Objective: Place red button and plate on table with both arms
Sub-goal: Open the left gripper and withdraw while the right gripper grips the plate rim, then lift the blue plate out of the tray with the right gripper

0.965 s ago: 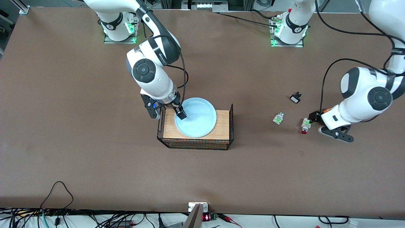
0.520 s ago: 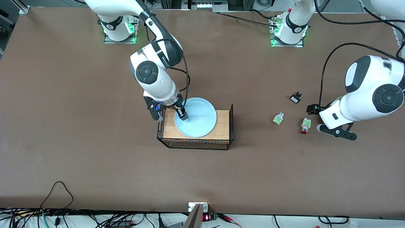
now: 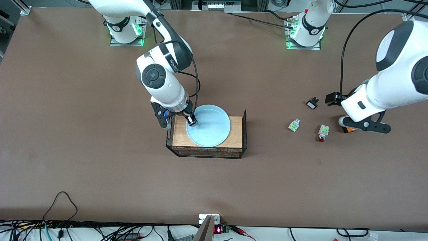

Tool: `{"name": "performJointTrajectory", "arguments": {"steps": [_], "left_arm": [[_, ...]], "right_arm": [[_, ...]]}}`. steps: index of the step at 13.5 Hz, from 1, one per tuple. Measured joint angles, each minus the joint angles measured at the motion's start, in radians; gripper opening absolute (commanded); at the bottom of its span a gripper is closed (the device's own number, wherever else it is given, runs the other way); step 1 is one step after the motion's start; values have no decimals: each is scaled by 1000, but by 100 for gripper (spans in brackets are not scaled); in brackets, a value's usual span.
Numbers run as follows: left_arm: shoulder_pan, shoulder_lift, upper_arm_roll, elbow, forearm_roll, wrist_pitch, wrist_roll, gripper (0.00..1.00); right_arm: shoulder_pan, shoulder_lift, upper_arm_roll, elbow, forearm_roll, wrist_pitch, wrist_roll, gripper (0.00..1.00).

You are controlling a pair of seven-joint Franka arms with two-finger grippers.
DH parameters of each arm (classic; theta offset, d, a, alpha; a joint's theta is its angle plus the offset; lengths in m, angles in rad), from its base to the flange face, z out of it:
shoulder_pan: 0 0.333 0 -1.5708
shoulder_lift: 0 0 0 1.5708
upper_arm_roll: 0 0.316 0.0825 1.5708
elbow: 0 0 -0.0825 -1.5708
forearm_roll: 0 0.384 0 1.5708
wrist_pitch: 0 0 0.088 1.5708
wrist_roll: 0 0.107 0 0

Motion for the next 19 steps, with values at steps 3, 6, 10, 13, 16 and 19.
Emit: {"name": "performJointTrajectory", "arguments": {"steps": [3, 6, 10, 13, 16, 19], "left_arm": [[-53, -48, 85, 17, -65, -15, 0, 100], [-281, -158, 410, -26, -203, -3, 1, 100], [-421, -354, 594, -294, -232, 221, 2, 100], [-438, -402, 612, -368, -233, 242, 1, 100], [-438, -401, 615, -371, -233, 219, 1, 100], [-439, -401, 615, -366, -233, 212, 1, 100]], "right_arm": [[2, 0, 0, 1, 0, 0, 0, 38], [4, 0, 0, 1, 0, 0, -1, 27], [4, 0, 0, 1, -1, -1, -20, 12], [4, -1, 0, 2, -1, -2, -66, 3], [5, -5, 4, 2, 0, -8, -116, 0], [5, -7, 4, 3, -1, -8, -127, 0]]}}
